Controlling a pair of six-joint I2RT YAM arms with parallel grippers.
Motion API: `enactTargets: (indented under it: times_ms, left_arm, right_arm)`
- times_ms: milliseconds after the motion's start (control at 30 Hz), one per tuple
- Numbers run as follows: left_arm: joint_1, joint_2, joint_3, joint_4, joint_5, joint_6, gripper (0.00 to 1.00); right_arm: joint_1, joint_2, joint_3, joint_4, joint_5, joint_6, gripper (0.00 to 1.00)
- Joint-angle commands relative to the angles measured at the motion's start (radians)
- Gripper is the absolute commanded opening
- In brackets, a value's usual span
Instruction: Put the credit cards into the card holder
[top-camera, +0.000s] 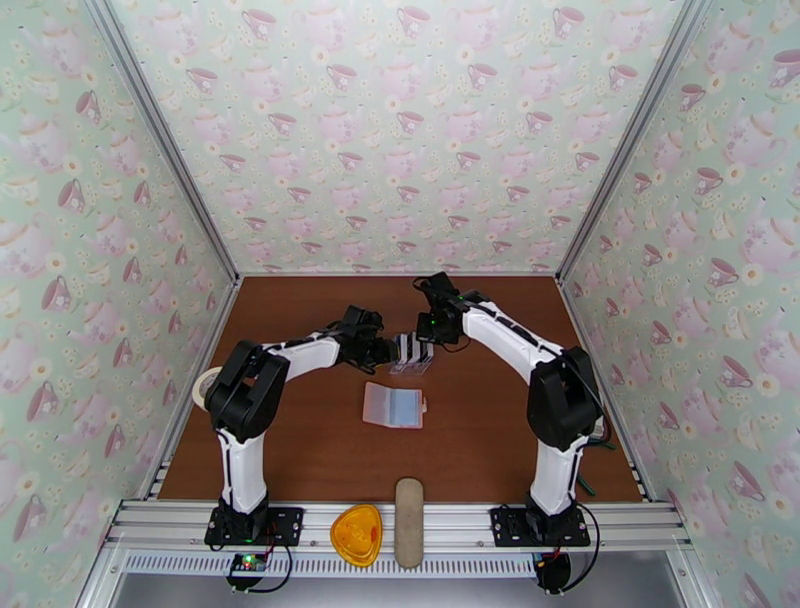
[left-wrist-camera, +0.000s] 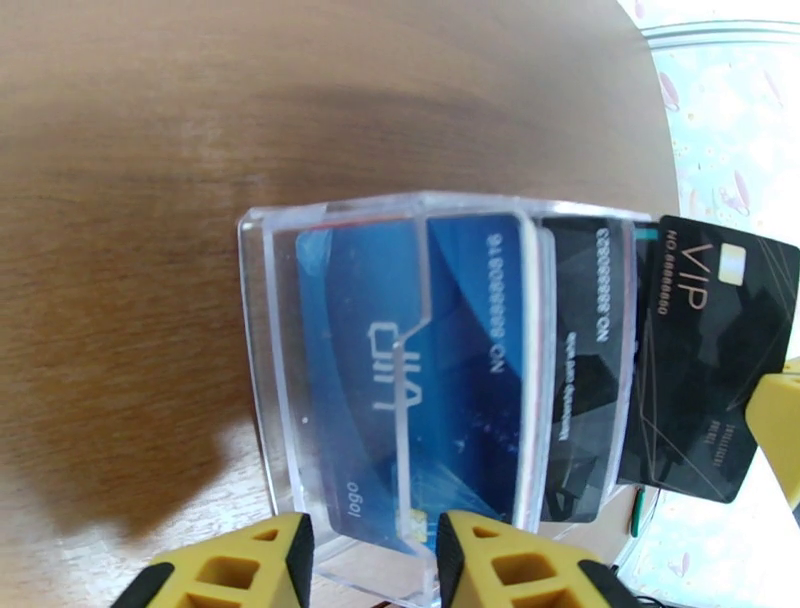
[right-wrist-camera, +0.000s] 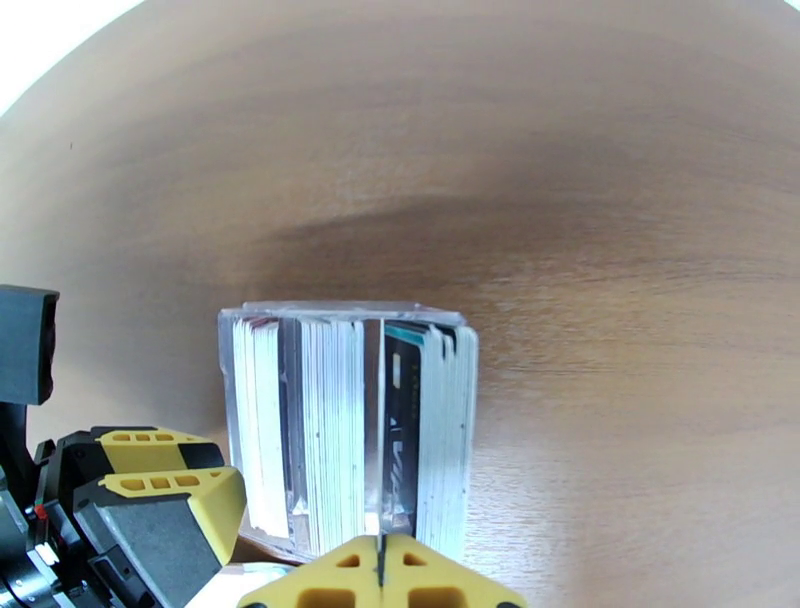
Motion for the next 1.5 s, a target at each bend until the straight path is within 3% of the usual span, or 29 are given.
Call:
enactTargets:
  times_ms: [0,233,567,967,1467]
  left_arm:
    - [0.009,0.002,0.042,-0.038,-0.031,0.022,0.40]
    - [0.009,-0.045,0.054,-0.081,-0.068,0.041,0.40]
    - [0.006,-0.177,-0.026,-0.139,-0.115,0.077,0.41]
    - [-0.047,-0.287,-0.129,-0.161,-0.122,0.090,0.41]
    - [-0.097,-0.420,-0.286,-0.212,-0.146,0.095,0.41]
  right_arm:
    - [0.009,-0.056,0.023,-0.015,0.038,0.027,0.00]
    - [0.009,-0.127,0.000,-0.012,0.060,0.056,0.00]
    - [0.009,-0.291,-0.181,0.113,0.012,0.126,0.00]
    - [0.085,-0.399,-0.296,0.118,0.167,0.061,0.00]
    - [0.111,-0.606,-0.615,0.373,-0.109,0.135,0.00]
